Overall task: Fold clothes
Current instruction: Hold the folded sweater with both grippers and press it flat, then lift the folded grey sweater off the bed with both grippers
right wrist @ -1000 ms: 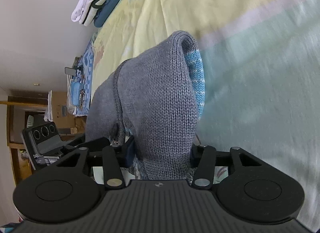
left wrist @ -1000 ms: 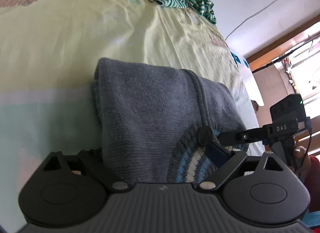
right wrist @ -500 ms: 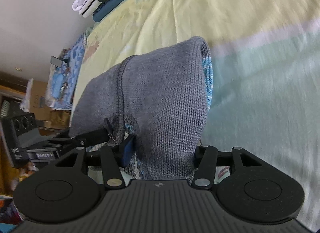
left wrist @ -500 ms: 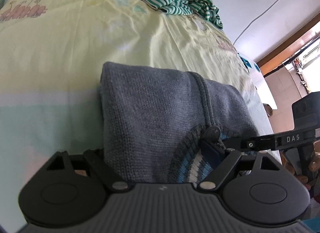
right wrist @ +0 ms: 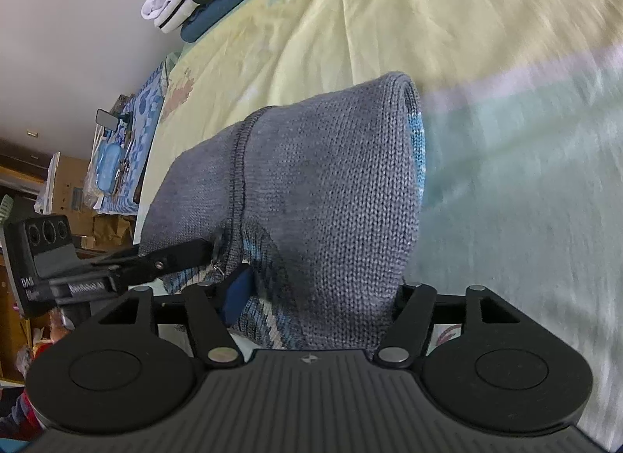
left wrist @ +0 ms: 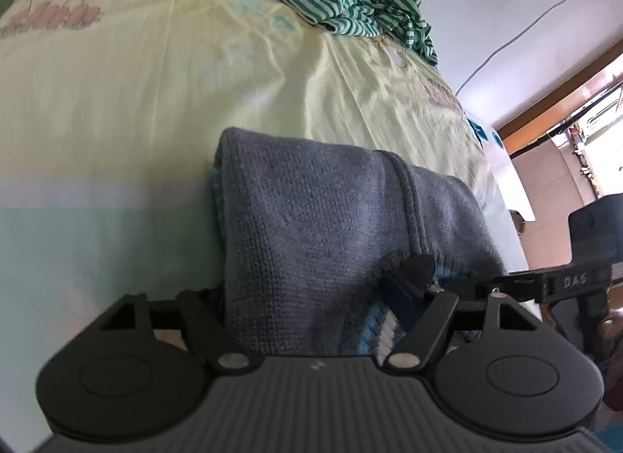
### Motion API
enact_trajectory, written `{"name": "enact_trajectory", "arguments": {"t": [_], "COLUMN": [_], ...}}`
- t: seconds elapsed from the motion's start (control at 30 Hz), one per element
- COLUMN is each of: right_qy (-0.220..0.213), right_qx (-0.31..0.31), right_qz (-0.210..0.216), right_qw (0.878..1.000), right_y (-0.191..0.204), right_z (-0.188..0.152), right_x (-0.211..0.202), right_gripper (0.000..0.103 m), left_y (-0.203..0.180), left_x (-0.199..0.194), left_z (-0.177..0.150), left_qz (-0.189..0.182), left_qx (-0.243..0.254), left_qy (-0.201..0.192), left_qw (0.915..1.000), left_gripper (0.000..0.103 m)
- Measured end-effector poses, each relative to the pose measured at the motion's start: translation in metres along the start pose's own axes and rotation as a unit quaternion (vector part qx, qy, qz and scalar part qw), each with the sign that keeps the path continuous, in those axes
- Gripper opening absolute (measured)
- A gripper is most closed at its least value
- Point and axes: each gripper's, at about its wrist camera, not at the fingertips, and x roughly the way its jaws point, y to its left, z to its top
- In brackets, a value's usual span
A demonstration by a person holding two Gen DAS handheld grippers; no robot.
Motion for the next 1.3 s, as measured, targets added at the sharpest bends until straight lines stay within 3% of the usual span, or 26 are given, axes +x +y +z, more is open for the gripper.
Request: {"name": "enact_trajectory", "arguments": {"t": [0.1, 0.23, 0.3, 0.33, 0.47, 0.63, 0.73, 0.8, 0.9, 0.97, 1.03, 1.07, 1.1, 1.2, 1.3], "right_qy": [-0.005, -0.006, -0.005, -0.004, 0.002, 0.007, 0.009, 0.008, -0.004, -0.009, -0.013, -0.014, -0.015, -0.014, -0.008], "right_qx": [0.006, 0.006, 0.002, 0.000, 0.030, 0.053, 0.052, 0.048, 0.032, 0.027, 0.029, 0.036, 0.044, 0.053, 0.049], "right_qz": [0.011, 0.022, 0.025, 0.026, 0.028, 0.044, 0.041, 0.037, 0.023, 0.017, 0.020, 0.027, 0.033, 0.044, 0.038], "right_qw": [1.000, 1.000, 1.000, 1.000, 0.999, 0.998, 0.998, 0.998, 0.999, 0.999, 0.999, 0.999, 0.998, 0.998, 0.998], "right_y": [-0.002, 0.000, 0.000, 0.000, -0.015, -0.023, -0.020, -0.019, -0.013, -0.012, -0.015, -0.019, -0.023, -0.028, -0.024], "right_z": [-0.001, -0.001, -0.001, 0.000, 0.003, 0.002, 0.003, 0.002, -0.001, -0.002, -0.002, -0.002, -0.003, -0.002, 0.000], "right_x": [0.000, 0.001, 0.001, 0.001, -0.003, -0.005, -0.005, -0.006, -0.007, -0.006, -0.006, -0.006, -0.006, -0.007, -0.007], "right_gripper": [0.073, 0.082, 0.082, 0.080, 0.054, 0.051, 0.055, 0.055, 0.055, 0.054, 0.052, 0.049, 0.048, 0.047, 0.048], "left_y": [-0.008, -0.008, -0.008, -0.008, -0.008, -0.010, -0.012, -0.016, -0.030, -0.034, -0.022, -0.015, -0.007, 0.005, -0.004], "left_x": [-0.001, -0.001, -0.001, -0.001, 0.000, 0.001, 0.003, 0.008, 0.015, 0.015, 0.008, 0.004, 0.001, -0.001, 0.000], "left_z": [-0.008, -0.008, -0.008, -0.008, -0.008, -0.008, -0.006, -0.004, -0.004, -0.009, -0.009, -0.008, -0.007, -0.006, -0.006], "left_qz": [0.021, 0.017, 0.014, 0.013, 0.006, 0.001, -0.006, -0.017, -0.004, 0.004, -0.004, -0.007, -0.012, -0.031, -0.018], "left_qx": [0.019, 0.014, 0.012, 0.011, 0.006, 0.012, 0.018, 0.021, 0.042, 0.053, 0.035, 0.022, 0.005, -0.015, 0.003], "left_qy": [-0.017, -0.018, -0.018, -0.019, -0.019, -0.016, -0.010, 0.000, 0.008, 0.000, -0.009, -0.012, -0.013, -0.016, -0.015], "left_qw": [0.9995, 0.9996, 0.9997, 0.9997, 0.9998, 0.9998, 0.9998, 0.9996, 0.9991, 0.9986, 0.9993, 0.9997, 0.9998, 0.9993, 0.9997], "left_gripper": [0.074, 0.074, 0.071, 0.070, 0.062, 0.061, 0.070, 0.100, 0.101, 0.096, 0.081, 0.066, 0.058, 0.057, 0.060]}}
